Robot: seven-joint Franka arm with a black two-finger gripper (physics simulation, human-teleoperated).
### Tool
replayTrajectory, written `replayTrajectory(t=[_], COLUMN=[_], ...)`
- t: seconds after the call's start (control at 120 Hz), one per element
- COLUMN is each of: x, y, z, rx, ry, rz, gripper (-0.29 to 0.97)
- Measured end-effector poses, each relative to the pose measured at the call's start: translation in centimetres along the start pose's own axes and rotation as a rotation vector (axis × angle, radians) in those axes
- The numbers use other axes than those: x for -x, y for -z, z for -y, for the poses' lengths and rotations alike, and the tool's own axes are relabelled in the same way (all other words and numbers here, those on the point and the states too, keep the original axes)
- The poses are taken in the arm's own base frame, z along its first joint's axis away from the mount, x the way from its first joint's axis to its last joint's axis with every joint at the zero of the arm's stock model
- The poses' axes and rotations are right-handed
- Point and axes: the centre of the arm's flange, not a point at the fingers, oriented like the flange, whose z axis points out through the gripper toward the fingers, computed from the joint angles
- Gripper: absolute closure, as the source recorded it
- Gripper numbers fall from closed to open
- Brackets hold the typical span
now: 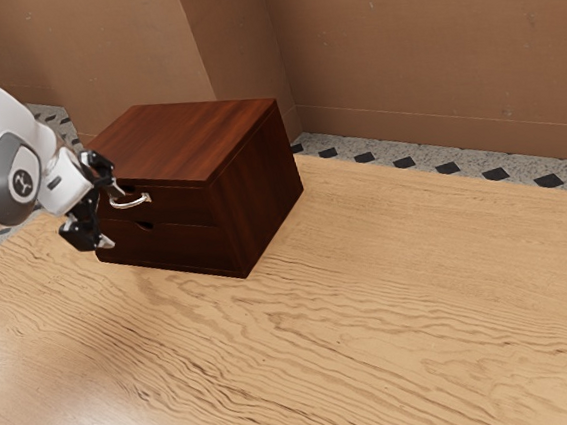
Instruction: Pull the drawer handle with one arm to open the drawer
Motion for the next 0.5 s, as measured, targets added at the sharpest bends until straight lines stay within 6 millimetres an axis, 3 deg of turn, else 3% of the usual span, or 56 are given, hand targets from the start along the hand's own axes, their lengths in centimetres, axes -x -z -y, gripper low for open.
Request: replayTrajectory(t=[0.5], x=[1.6], y=[-1.6], z=[0.1], rx=[-0.014], ry=[-0.031], rz=[0.013], gripper=[0.00])
